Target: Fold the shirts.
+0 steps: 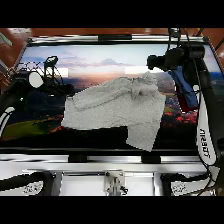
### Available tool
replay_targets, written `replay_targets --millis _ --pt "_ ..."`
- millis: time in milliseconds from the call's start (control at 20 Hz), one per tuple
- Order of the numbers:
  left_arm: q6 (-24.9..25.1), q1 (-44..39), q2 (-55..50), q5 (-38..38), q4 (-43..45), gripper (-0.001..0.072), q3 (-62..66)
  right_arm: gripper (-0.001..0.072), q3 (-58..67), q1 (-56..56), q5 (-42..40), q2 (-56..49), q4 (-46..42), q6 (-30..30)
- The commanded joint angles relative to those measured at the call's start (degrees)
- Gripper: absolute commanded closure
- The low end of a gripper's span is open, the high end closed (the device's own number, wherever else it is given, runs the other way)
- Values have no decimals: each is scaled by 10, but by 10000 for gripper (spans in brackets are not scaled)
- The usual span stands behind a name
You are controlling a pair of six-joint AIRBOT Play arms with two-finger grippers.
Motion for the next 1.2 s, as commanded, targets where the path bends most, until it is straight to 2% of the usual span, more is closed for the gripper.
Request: replay_targets --millis 0,50,150,200,350,450,650,850,950,1100,1150 --pt "86 86 -4 -172 -105 118 36 134 0 -40 -95 42 -18 -4" --pt "89 128 -4 -209 -147 -12 33 135 0 -64 -131 55 -18 -11" --pt "89 208 -1 -255 -186 -13 -3 137 -4 -113 -222 69 -10 -47" --pt "90 240 5 -259 -187 -13 -36 160 -12 -136 -268 72 2 -69" --pt "154 292 23 -223 -207 -11 -134 162 -61 -197 -351 82 91 -113" --pt "188 294 24 -179 -221 -11 -178 162 -91 -218 -342 90 136 -111" --pt "211 266 9 -66 -240 0 -249 161 -101 -211 -321 93 139 -103" --pt "226 240 -25 -32 -246 10 -257 161 -101 -211 -319 93 142 -103" --pt "226 228 -37 -28 -250 64 -257 162 -100 -211 -319 93 142 -103" --pt "226 200 -45 -34 -254 83 -257 161 -100 -211 -318 93 142 -103" --pt "226 191 -45 -33 -256 161 -257 161 -101 -211 -318 93 141 -103"
